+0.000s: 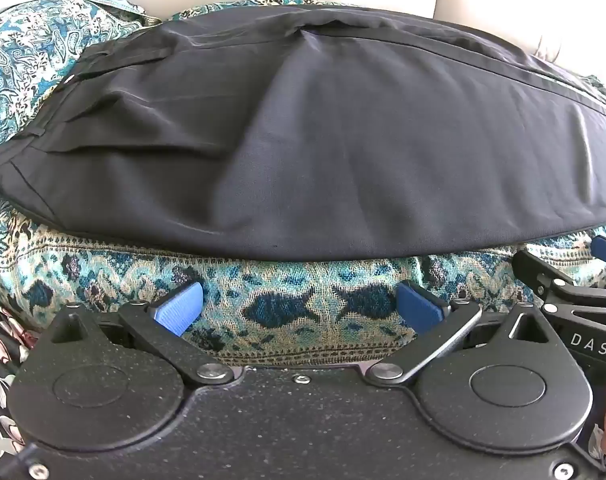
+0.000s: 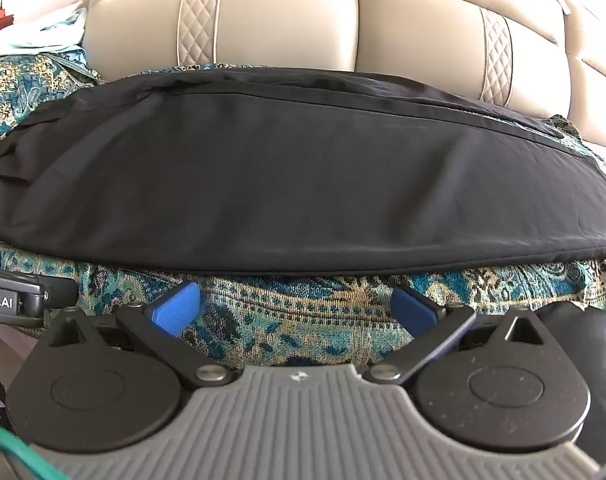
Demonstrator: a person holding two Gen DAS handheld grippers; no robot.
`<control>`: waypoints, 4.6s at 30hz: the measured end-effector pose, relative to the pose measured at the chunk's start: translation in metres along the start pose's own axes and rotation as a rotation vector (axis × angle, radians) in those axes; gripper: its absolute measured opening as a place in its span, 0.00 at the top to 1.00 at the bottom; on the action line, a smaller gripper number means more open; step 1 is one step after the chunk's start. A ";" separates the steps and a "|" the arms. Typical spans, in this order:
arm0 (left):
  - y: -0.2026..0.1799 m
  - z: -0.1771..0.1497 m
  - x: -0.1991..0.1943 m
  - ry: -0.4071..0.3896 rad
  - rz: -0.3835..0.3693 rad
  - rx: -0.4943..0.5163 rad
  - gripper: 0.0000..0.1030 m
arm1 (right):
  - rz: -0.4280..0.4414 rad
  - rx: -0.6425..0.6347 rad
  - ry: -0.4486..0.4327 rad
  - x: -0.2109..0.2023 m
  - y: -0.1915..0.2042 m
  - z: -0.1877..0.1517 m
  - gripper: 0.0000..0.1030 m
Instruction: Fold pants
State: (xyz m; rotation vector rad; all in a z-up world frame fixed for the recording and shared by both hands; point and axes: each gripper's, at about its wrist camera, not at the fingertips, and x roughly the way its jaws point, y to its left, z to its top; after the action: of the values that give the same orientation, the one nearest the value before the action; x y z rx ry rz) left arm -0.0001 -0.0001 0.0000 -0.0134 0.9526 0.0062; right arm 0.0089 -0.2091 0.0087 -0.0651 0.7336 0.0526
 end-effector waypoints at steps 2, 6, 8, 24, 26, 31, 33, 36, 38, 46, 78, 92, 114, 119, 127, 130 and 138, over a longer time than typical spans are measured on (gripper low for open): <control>0.000 0.000 0.000 0.002 -0.001 -0.003 0.00 | -0.003 -0.004 0.000 0.000 0.000 0.000 0.00; 0.000 0.000 0.000 0.002 -0.001 -0.003 0.00 | 0.000 -0.001 0.003 0.000 0.000 0.000 0.00; 0.000 0.000 0.000 0.002 0.000 -0.002 0.00 | 0.000 -0.001 0.002 0.000 0.000 0.000 0.00; 0.000 0.000 0.000 -0.002 0.001 -0.001 0.00 | 0.000 0.000 0.000 0.000 0.000 -0.001 0.00; 0.000 0.000 0.000 -0.002 0.001 -0.001 0.00 | 0.001 0.000 0.000 0.000 0.000 -0.001 0.00; 0.000 0.000 0.000 -0.002 0.001 -0.001 0.00 | 0.001 0.000 0.000 0.000 0.000 -0.001 0.00; 0.000 0.000 0.000 -0.002 0.001 -0.001 0.00 | 0.001 0.000 0.000 0.000 0.000 -0.001 0.00; 0.000 0.000 0.000 -0.002 0.001 -0.001 0.00 | 0.001 0.000 0.000 0.000 0.000 -0.001 0.00; 0.000 0.000 0.000 -0.002 0.001 -0.001 0.00 | 0.001 0.000 -0.001 0.000 0.000 -0.001 0.00; 0.000 0.000 0.000 -0.003 0.002 -0.001 0.00 | 0.001 0.000 -0.001 0.001 0.000 -0.001 0.00; 0.000 0.000 0.000 -0.005 0.003 0.000 0.00 | 0.006 -0.003 -0.002 0.001 -0.001 -0.003 0.00; 0.000 0.000 0.000 -0.005 0.004 0.001 0.00 | 0.007 -0.004 -0.001 0.001 -0.001 -0.003 0.00; 0.093 0.127 -0.031 -0.120 -0.079 -0.140 0.01 | 0.032 -0.066 -0.022 -0.022 0.005 0.038 0.00; 0.148 0.197 0.001 -0.144 -0.018 -0.327 0.00 | 0.007 -0.051 -0.080 -0.018 0.005 0.058 0.00; 0.210 0.279 0.092 -0.072 0.089 -0.549 0.00 | -0.012 -0.064 -0.115 -0.006 0.022 0.056 0.00; 0.223 0.300 0.126 -0.045 0.154 -0.624 0.00 | -0.035 -0.058 -0.131 -0.003 0.024 0.056 0.00; 0.237 0.334 0.199 -0.008 0.386 -0.792 0.00 | -0.081 0.066 -0.100 0.006 0.011 0.054 0.00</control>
State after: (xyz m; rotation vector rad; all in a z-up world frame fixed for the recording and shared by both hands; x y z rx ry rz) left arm 0.3852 0.2413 0.0292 -0.5595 0.8812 0.7381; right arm 0.0484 -0.1938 0.0443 -0.0292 0.6317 -0.0450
